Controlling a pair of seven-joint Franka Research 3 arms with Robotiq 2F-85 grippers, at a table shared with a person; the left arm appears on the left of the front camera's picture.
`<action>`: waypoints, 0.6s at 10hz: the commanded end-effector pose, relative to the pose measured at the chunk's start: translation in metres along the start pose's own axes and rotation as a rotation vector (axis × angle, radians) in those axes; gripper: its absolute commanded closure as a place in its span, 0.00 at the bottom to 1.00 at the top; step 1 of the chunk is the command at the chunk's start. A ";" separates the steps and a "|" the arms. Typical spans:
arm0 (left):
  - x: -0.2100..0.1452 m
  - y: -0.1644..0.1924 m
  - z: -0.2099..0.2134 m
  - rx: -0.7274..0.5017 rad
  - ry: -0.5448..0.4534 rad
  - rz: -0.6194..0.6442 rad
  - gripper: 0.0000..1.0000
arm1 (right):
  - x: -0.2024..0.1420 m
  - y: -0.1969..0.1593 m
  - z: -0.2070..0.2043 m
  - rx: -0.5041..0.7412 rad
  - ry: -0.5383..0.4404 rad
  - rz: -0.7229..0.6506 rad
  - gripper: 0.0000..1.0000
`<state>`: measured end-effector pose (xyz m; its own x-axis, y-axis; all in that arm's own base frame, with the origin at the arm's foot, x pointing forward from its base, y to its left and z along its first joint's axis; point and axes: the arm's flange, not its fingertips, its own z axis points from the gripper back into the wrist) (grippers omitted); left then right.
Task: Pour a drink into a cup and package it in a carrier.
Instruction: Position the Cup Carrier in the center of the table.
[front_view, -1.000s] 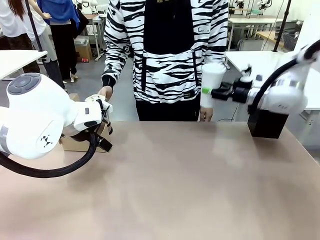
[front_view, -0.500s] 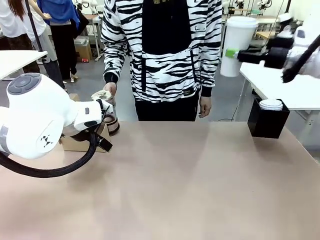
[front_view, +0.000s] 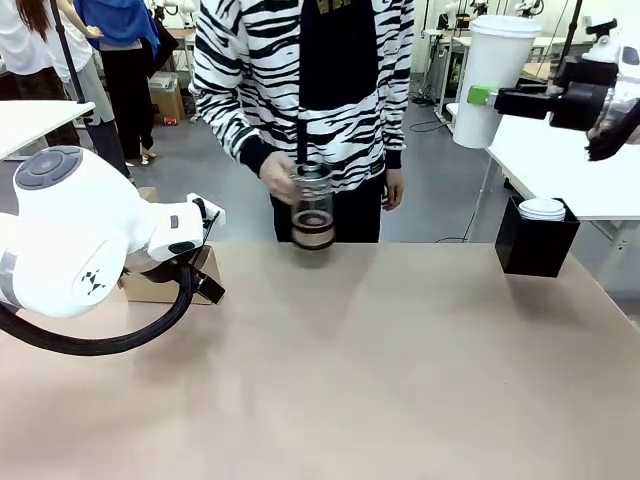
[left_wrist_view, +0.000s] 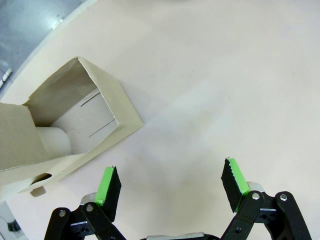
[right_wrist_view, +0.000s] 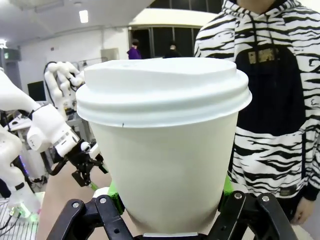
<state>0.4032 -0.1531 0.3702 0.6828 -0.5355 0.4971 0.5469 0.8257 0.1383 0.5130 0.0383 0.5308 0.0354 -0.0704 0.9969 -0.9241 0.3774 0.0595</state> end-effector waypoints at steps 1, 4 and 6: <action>-0.001 0.001 0.000 -0.002 -0.001 0.003 0.00 | 0.006 -0.004 -0.005 -0.017 0.004 0.016 0.20; -0.001 0.001 0.000 -0.002 -0.001 0.003 0.00 | 0.006 -0.004 -0.005 -0.017 0.004 0.016 0.20; -0.001 0.001 0.000 -0.002 -0.001 0.003 0.00 | 0.006 -0.004 -0.005 -0.017 0.004 0.016 0.20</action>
<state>0.4032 -0.1531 0.3702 0.6828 -0.5355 0.4971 0.5469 0.8257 0.1383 0.5148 0.0383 0.5314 0.0344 -0.0661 0.9972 -0.9219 0.3832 0.0572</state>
